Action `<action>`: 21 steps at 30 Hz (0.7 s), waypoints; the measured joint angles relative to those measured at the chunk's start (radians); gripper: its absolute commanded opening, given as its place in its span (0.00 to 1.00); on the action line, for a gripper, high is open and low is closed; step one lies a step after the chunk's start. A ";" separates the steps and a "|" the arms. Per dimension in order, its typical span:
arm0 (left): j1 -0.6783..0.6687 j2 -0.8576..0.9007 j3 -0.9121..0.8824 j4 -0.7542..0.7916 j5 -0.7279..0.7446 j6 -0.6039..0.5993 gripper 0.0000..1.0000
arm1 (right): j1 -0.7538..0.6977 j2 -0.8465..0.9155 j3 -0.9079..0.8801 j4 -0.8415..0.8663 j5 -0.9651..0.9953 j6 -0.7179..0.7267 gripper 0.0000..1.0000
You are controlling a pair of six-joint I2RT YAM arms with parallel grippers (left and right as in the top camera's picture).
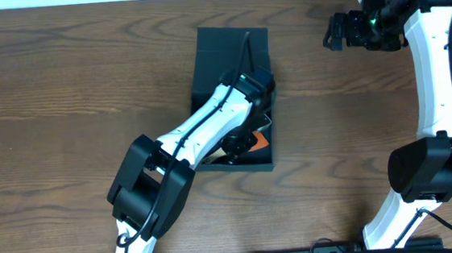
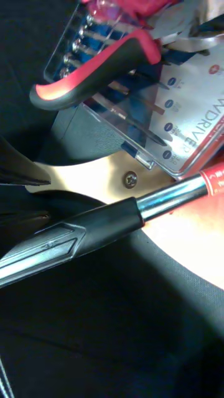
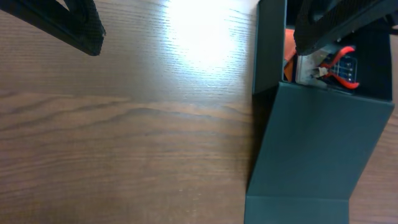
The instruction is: Pack container
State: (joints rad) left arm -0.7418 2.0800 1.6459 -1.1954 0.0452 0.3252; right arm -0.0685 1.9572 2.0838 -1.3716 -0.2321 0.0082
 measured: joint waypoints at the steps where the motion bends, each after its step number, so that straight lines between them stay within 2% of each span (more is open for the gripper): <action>1: -0.003 -0.001 0.000 0.001 0.000 0.000 0.17 | 0.000 0.000 0.000 0.000 0.000 0.000 0.99; 3: -0.010 -0.003 0.000 0.001 -0.005 -0.001 0.28 | 0.000 0.000 0.000 0.000 0.000 0.000 0.99; 6: -0.005 -0.005 0.000 0.001 -0.027 -0.019 0.34 | 0.000 0.000 0.000 0.000 0.000 0.000 0.99; 13: 0.056 -0.006 0.039 -0.050 -0.042 -0.041 0.34 | 0.000 0.000 0.000 0.004 0.000 0.000 0.99; 15: 0.063 -0.015 0.061 -0.050 -0.047 -0.041 0.29 | 0.000 0.000 0.000 0.008 0.000 0.000 0.99; 16: 0.063 -0.024 0.070 -0.050 -0.049 -0.041 0.21 | 0.000 0.000 0.000 0.009 0.000 0.000 0.99; 17: 0.059 -0.036 0.074 -0.047 -0.050 -0.042 0.08 | 0.000 0.000 0.000 0.009 0.000 0.000 0.99; 21: 0.034 -0.092 0.085 -0.042 -0.041 -0.052 0.06 | 0.000 0.000 0.000 0.018 0.000 0.000 0.99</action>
State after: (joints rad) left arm -0.7082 1.9884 1.7309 -1.2373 0.0044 0.2733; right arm -0.0689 1.9572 2.0838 -1.3540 -0.2317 0.0082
